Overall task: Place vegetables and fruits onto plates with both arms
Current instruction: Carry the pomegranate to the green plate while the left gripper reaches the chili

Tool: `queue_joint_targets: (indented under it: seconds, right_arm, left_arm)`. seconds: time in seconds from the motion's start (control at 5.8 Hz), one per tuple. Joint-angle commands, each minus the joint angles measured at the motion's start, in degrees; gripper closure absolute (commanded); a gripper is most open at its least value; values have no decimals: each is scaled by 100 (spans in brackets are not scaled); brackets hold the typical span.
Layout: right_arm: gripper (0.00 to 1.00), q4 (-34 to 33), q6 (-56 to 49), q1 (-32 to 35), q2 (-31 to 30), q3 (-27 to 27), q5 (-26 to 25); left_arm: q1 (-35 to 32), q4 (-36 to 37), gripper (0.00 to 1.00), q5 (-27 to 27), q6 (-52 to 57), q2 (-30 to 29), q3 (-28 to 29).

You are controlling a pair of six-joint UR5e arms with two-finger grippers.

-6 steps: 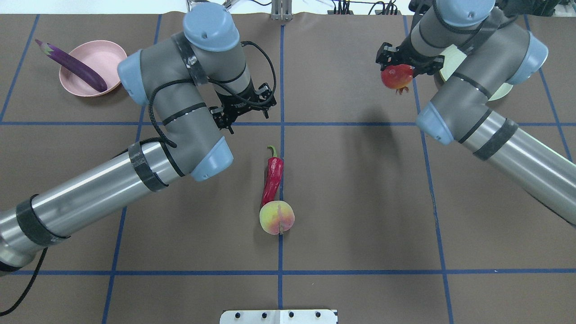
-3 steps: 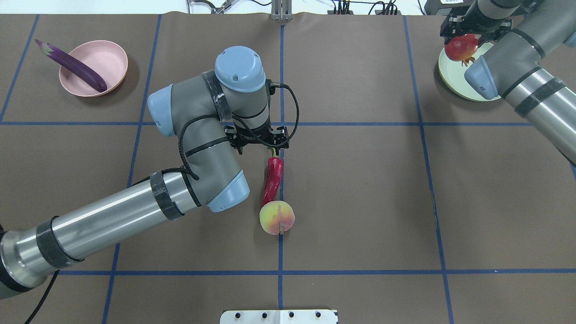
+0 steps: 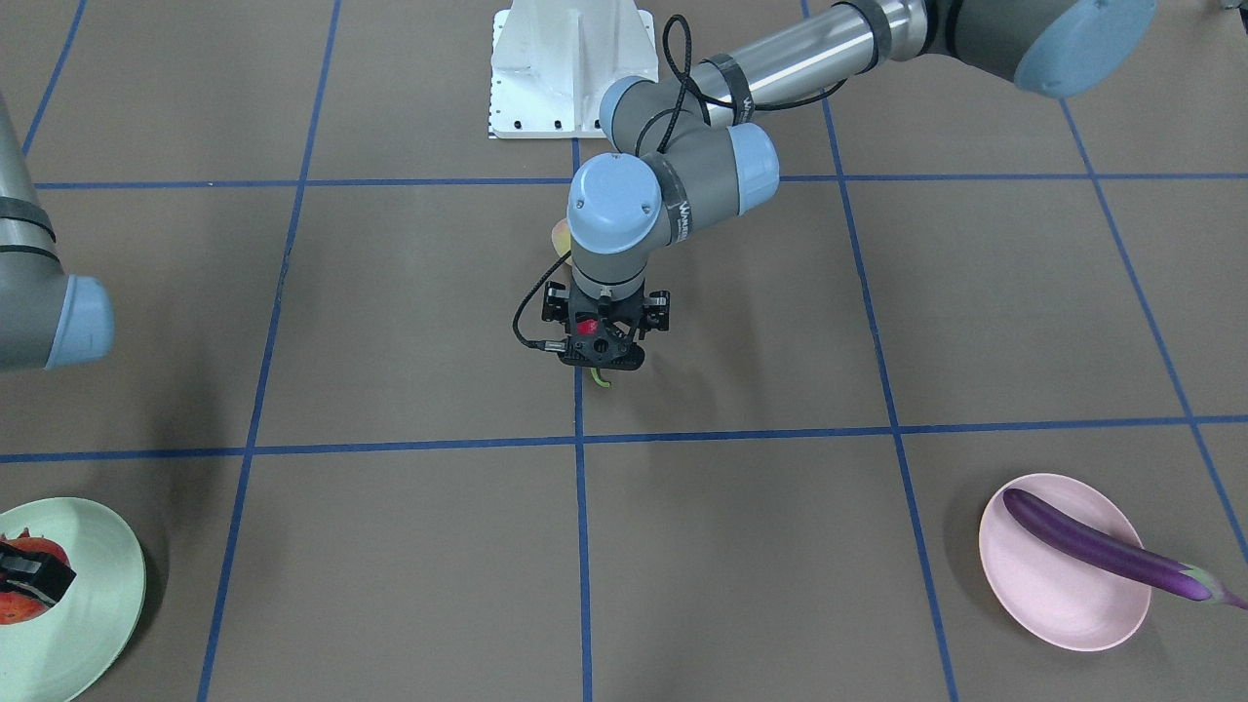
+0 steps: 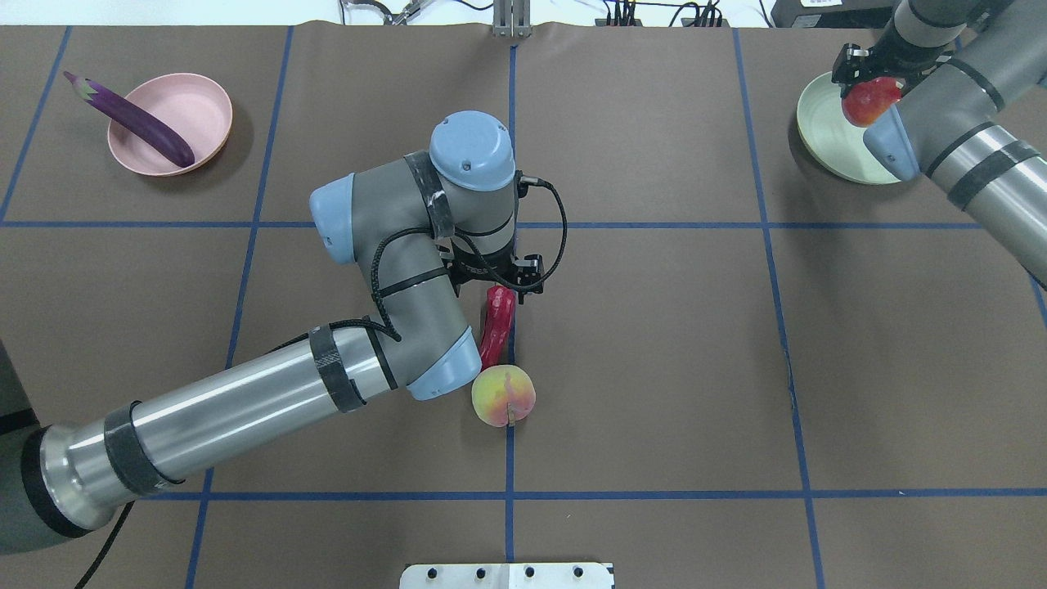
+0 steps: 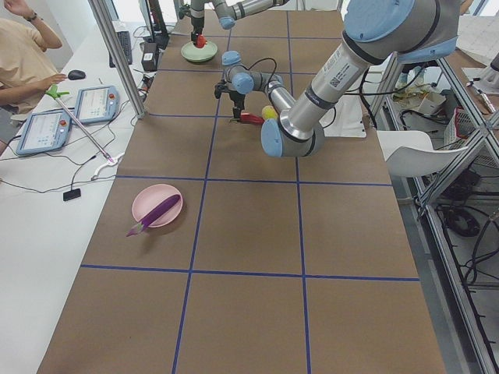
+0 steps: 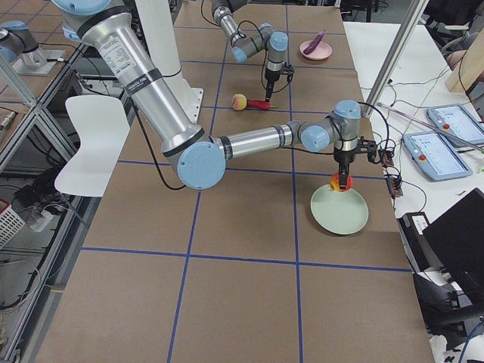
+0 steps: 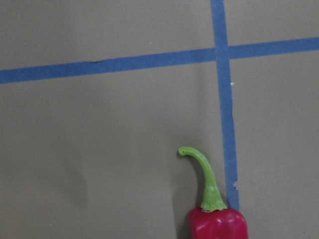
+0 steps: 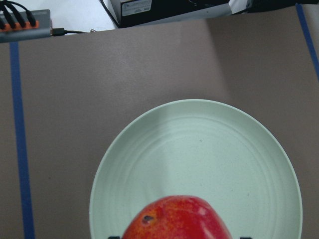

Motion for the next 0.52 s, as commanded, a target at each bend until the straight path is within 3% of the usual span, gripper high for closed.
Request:
queue_joint_targets:
  seconds: [0.0, 0.17, 0.34]
  right_arm:
    - [100, 175, -13, -20, -3, -250, 0]
    - [100, 333, -13, -38, -29, -425, 0]
    - [73, 370, -48, -38, -64, -471, -8]
  left_arm:
    - [58, -3, 1, -5, -31, -110, 157]
    - [85, 6, 6, 4, -49, -110, 192]
    - [94, 6, 10, 4, -58, -110, 201]
